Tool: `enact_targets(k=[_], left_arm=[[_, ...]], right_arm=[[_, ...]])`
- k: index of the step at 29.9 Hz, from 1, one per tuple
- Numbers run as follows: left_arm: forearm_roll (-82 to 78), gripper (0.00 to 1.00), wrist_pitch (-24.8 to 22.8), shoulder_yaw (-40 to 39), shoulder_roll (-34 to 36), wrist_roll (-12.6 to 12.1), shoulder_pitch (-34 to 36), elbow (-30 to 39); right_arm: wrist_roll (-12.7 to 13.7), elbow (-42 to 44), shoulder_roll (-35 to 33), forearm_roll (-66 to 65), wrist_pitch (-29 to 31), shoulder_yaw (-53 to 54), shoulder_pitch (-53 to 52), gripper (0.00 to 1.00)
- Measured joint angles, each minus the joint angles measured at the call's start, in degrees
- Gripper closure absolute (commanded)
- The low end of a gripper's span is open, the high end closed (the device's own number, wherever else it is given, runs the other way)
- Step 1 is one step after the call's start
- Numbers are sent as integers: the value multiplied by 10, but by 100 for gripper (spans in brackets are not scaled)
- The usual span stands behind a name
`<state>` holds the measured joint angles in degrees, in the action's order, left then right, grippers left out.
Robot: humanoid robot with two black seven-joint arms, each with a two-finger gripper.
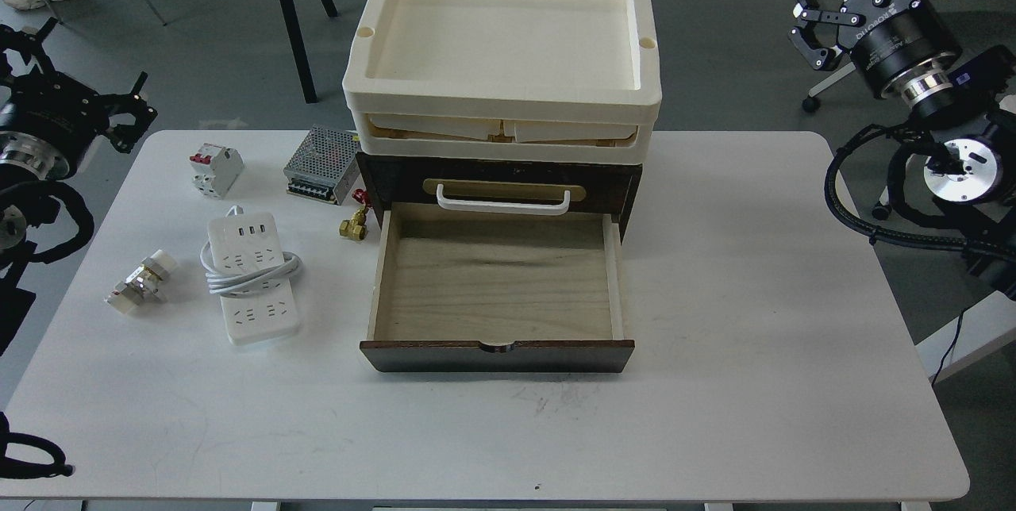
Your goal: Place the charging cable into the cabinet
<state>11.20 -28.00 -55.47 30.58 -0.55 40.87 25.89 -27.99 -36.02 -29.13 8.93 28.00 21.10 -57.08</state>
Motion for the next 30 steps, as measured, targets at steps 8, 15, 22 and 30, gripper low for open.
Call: enact_targets(k=[8, 15, 22, 30], left_arm=[[19, 0, 0, -20, -11, 45, 8, -5], [95, 0, 0, -37, -36, 72, -4, 2], [112, 0, 0, -110, 18, 73, -39, 193], [-27, 0, 0, -113, 118, 73, -51, 398]], right_arm=[[0, 2, 0, 0, 0, 7, -2, 0], [0, 1, -3, 1, 0, 24, -3, 0], [0, -1, -22, 2, 0, 49, 2, 0], [0, -10, -45, 8, 0, 64, 22, 0]])
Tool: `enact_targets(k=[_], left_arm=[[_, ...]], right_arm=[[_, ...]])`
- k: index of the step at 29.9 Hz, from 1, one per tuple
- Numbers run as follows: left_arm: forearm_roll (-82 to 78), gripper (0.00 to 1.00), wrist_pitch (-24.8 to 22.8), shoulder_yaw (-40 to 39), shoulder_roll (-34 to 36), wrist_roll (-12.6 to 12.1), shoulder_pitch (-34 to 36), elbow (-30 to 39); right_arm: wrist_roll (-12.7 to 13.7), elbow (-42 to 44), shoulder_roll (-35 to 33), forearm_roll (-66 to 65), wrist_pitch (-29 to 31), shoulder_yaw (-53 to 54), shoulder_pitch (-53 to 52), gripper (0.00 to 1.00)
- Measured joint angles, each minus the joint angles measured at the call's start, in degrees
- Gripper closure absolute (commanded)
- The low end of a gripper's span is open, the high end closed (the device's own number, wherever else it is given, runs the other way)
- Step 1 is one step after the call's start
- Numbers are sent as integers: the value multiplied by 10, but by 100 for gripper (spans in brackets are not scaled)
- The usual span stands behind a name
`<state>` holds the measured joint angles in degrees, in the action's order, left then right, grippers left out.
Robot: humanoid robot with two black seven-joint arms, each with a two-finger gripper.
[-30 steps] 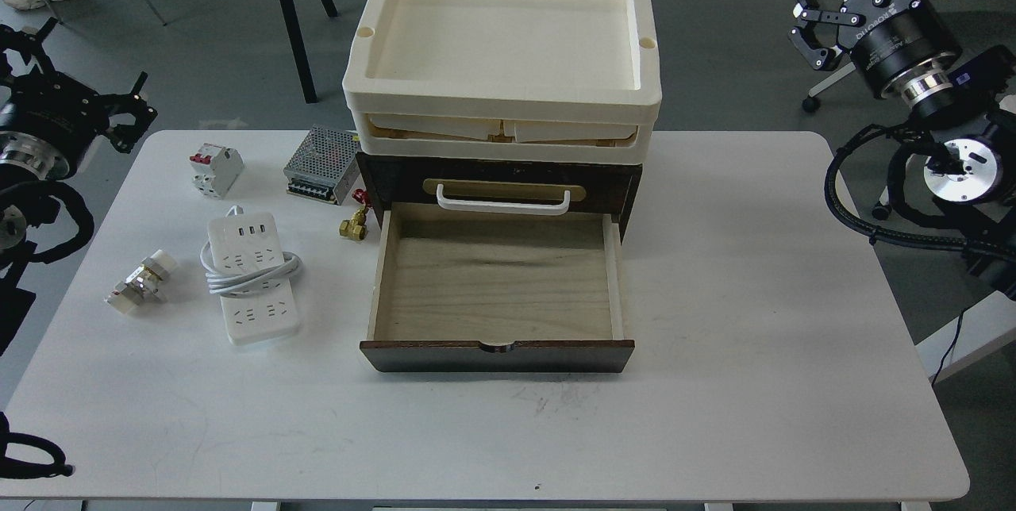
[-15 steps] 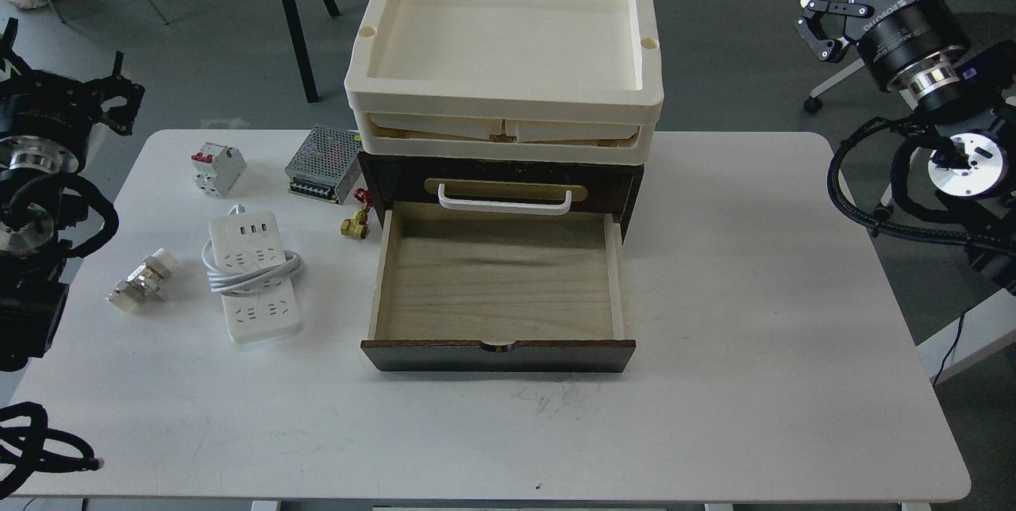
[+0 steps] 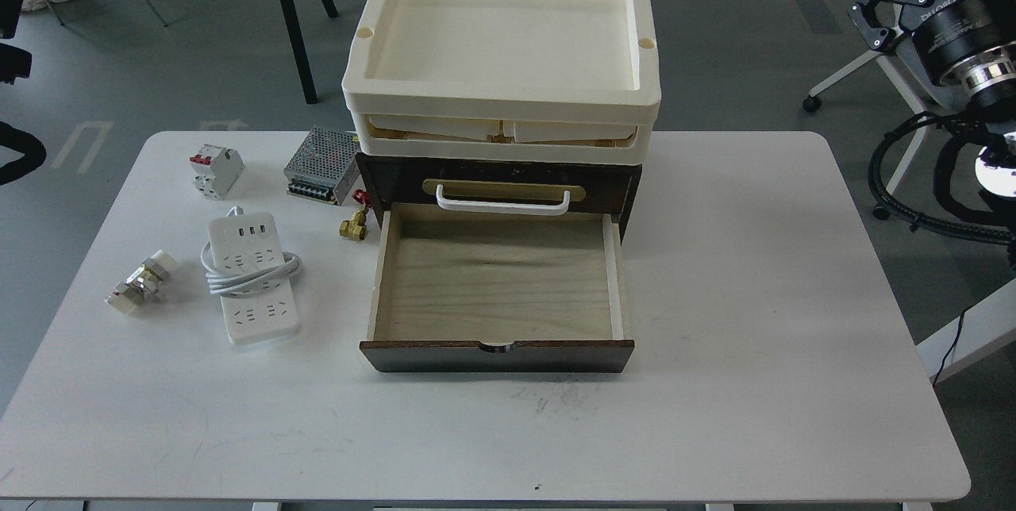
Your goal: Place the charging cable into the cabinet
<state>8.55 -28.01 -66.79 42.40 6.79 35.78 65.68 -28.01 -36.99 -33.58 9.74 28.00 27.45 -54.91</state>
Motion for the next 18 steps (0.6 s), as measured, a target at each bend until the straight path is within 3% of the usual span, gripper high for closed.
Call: enact_targets(k=[6, 11, 13, 18], left_arm=[[-346, 0, 0, -49, 18, 5, -11, 59], [-643, 0, 0, -110, 30, 42, -67, 150], [-769, 0, 0, -116, 48, 70, -92, 195], [-1026, 1, 0, -93, 119, 177, -158, 270]], right_arm=[[0, -77, -57, 0, 0, 7, 38, 0], [0, -145, -103, 0, 0, 16, 70, 0], [0, -150, -109, 0, 0, 21, 79, 0], [0, -149, -118, 0, 0, 29, 92, 0]])
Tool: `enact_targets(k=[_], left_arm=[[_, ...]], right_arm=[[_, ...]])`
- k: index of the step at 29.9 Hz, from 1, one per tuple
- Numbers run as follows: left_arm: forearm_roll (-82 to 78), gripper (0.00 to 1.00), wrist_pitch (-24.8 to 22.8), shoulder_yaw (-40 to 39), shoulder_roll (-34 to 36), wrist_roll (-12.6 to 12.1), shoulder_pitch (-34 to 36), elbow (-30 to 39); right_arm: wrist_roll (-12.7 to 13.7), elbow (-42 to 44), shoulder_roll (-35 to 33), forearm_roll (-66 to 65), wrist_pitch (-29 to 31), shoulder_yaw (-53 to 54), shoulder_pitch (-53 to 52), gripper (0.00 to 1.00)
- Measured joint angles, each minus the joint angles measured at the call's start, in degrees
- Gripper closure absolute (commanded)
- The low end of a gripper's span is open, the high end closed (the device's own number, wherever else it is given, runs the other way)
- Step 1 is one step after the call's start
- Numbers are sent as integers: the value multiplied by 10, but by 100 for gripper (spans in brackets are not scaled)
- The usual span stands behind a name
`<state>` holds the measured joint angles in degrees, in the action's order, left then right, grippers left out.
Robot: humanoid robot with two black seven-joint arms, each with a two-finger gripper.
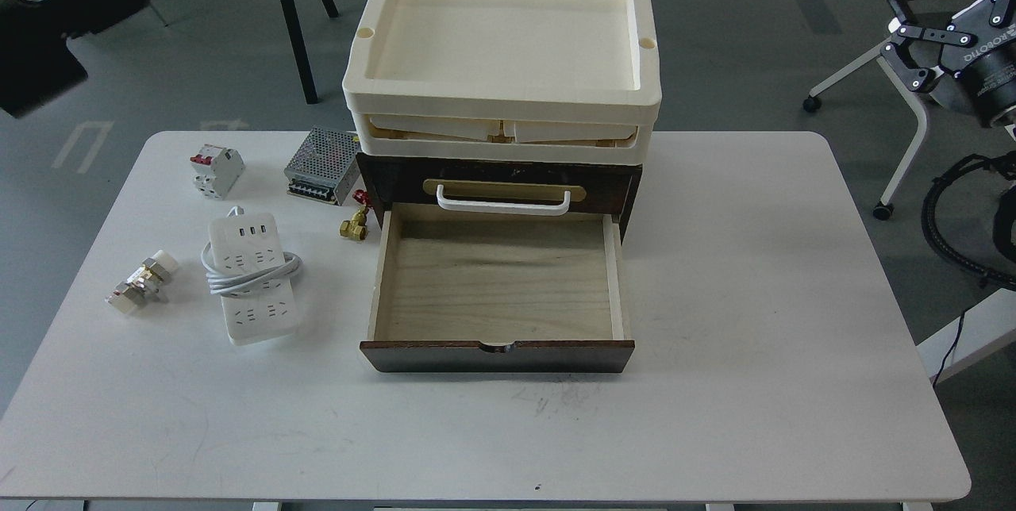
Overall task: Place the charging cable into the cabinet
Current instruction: 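Reach the left gripper down to the white power strip with cable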
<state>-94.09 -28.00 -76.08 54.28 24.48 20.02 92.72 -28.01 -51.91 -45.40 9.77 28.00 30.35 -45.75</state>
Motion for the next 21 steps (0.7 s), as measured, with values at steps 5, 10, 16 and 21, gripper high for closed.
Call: enact_targets(k=[5, 10, 16, 21], left_arm=[[-242, 1, 0, 127, 23, 34, -12, 6], [-307, 1, 0, 258, 32, 35, 1, -21], [-309, 1, 0, 281, -5, 35, 34, -102], [-309, 2, 0, 317, -53, 35, 78, -185]], right_arm=[[0, 3, -1, 0, 0, 1, 10, 0], [0, 9, -2, 0, 0, 1, 14, 0], [0, 13, -2, 0, 0, 1, 24, 0], [0, 13, -2, 0, 0, 1, 31, 0]])
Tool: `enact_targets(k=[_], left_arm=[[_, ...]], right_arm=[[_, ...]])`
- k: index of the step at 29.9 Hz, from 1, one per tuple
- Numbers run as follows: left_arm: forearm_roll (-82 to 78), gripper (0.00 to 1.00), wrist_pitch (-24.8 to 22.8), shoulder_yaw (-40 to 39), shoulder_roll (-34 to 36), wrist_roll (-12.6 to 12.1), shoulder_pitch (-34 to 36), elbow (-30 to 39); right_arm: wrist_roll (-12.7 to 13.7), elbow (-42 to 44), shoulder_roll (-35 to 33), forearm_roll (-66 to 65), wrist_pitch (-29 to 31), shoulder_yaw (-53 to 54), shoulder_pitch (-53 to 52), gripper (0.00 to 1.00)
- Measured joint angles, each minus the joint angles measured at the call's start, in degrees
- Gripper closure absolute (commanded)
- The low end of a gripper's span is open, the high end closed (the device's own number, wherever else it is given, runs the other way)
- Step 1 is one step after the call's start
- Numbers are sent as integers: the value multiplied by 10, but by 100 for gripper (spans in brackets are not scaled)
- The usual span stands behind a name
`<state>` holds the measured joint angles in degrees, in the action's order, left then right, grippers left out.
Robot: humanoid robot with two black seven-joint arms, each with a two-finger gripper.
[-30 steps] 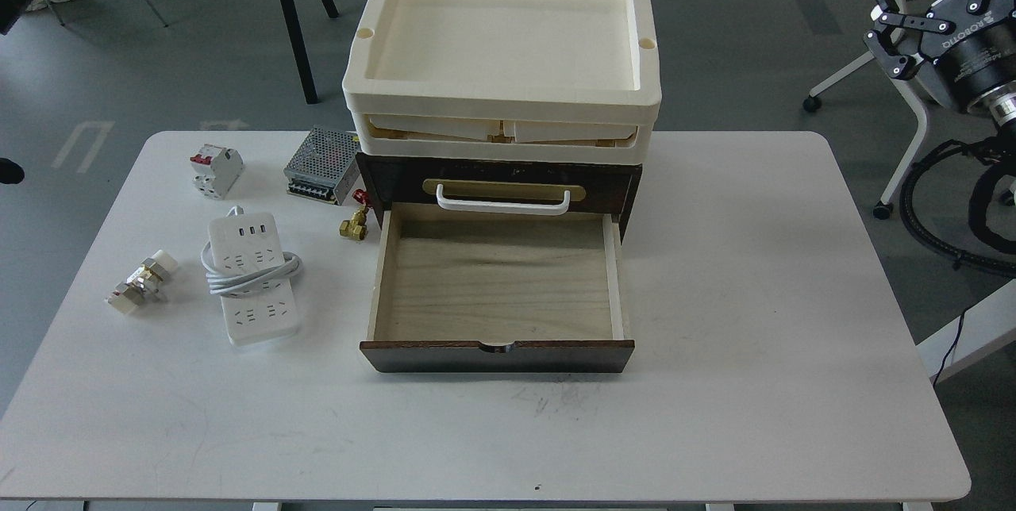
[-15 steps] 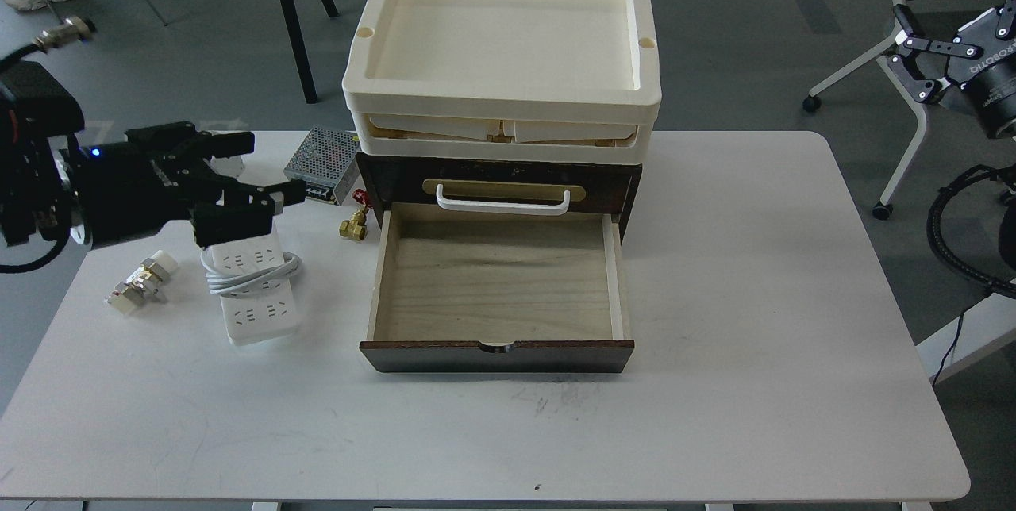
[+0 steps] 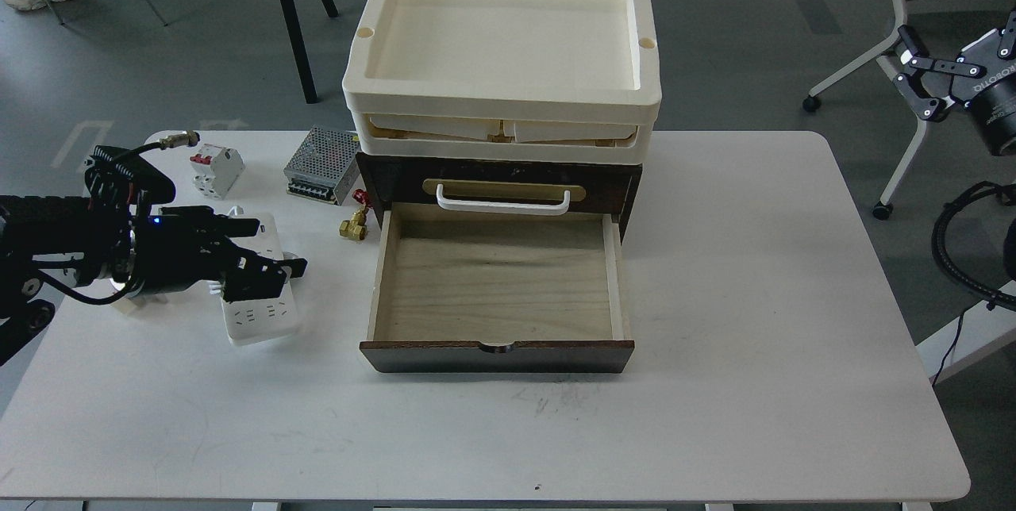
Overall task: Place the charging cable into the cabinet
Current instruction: 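Reach the left gripper down to the white power strip with cable, then close the left gripper on the power strip and its coiled cable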
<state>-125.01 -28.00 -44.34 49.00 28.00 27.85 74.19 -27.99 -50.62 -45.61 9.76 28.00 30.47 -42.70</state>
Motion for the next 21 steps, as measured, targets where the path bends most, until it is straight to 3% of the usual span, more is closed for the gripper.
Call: enact_targets(k=[11, 16, 21], left_arm=[[0, 5, 46, 94, -70, 0, 61, -156], [0, 14, 67, 115, -74, 0, 65, -184], [0, 30, 76, 127, -77, 0, 66, -205]], right_arm=[[0, 1, 1, 0, 0, 0, 3, 0], [0, 1, 1, 0, 0, 0, 5, 0], [0, 1, 1, 0, 0, 0, 9, 0]])
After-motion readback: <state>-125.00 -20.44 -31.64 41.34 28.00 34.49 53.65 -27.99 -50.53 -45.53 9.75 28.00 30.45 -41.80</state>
